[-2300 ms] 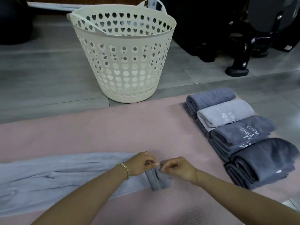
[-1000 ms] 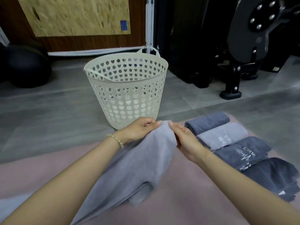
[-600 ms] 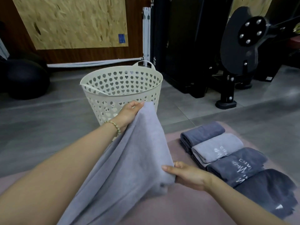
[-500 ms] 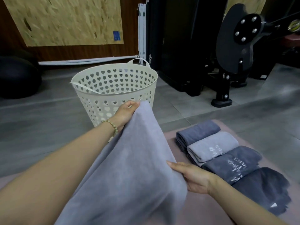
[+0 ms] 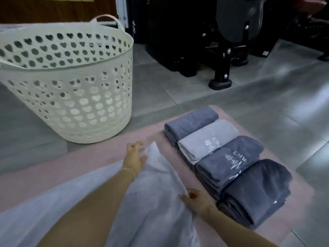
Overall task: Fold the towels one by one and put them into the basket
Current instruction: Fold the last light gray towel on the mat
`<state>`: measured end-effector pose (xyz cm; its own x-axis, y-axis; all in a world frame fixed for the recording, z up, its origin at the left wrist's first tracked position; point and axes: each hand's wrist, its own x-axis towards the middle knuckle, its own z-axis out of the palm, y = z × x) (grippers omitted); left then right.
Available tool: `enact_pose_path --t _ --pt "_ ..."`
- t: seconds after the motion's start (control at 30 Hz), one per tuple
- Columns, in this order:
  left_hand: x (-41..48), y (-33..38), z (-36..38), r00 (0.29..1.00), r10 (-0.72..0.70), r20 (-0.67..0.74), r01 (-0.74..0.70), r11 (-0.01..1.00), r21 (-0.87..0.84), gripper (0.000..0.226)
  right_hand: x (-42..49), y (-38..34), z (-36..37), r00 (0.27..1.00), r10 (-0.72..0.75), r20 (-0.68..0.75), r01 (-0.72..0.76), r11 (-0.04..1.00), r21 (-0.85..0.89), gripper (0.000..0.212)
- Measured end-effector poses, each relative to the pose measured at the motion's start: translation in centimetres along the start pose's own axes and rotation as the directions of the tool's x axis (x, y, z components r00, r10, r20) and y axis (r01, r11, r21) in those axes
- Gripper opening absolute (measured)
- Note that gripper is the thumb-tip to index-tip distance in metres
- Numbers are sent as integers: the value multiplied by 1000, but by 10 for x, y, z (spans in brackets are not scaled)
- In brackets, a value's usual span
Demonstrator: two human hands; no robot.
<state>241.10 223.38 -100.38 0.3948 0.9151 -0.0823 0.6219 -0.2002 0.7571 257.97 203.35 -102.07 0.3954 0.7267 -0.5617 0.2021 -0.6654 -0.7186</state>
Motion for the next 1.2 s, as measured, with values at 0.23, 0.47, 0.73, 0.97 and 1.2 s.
enact_pose_path --t 0.23,0.47,0.73,0.97,1.2 --pt "-51 -47 56 969 112 220 -209 846 490 108 -18 23 16 997 -80 2 80 993 -87 15" --pt "-44 -34 48 917 -86 388 -100 895 435 109 -25 43 -8 970 -60 -236 81 994 79 37" --pt "-62 -40 6 930 -68 362 -66 936 345 59 -25 43 -8 972 -128 -199 67 955 -289 25" --pt "-117 -88 -114 942 -168 290 19 890 455 57 -32 -20 46 926 -377 -32 312 810 -496 48" --pt "-235 -181 -260 904 -422 67 314 763 565 56 -52 -97 167 862 -416 291 507 688 -519 49"
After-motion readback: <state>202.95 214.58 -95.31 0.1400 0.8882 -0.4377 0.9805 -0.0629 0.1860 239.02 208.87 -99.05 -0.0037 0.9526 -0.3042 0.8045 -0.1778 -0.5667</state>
